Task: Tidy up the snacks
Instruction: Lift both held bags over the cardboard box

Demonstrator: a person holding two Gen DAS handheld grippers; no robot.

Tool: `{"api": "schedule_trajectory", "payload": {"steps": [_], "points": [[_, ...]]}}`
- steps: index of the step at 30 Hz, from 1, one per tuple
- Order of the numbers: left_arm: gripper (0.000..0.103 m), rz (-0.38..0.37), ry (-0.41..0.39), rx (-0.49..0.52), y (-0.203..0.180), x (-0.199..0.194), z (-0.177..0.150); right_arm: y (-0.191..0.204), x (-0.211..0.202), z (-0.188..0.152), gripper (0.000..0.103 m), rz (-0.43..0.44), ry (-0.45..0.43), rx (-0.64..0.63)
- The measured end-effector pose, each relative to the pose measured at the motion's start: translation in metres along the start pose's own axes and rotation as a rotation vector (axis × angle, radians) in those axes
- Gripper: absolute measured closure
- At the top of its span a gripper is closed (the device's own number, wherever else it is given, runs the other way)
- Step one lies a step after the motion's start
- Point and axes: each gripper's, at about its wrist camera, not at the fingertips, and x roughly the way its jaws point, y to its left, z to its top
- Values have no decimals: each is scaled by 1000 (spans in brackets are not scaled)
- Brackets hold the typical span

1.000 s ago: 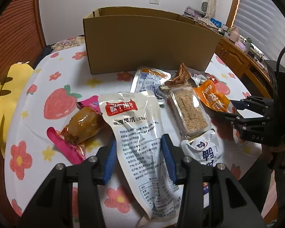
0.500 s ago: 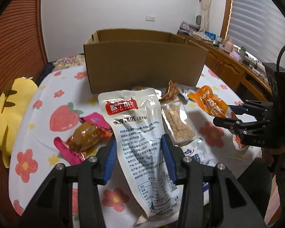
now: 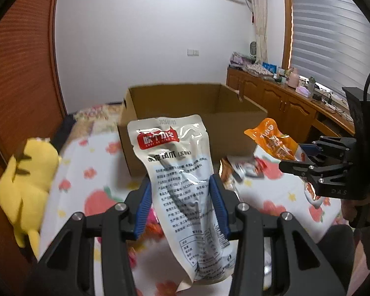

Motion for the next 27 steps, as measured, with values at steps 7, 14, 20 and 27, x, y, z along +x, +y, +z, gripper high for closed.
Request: {"api": "schedule_trajectory", "payload": {"steps": [7, 14, 20, 27], "points": [[60, 13, -81, 27, 17, 3, 51, -16, -4, 42, 56, -27, -74, 5], [59, 17, -147, 40, 33, 19, 103, -33, -2, 86, 56, -44, -148, 14], [59, 13, -187, 60, 43, 37, 142, -42, 8, 112, 56, -50, -181, 18], [59, 0, -226, 74, 50, 63, 175, -51, 35, 138, 56, -51, -208, 24]]}}
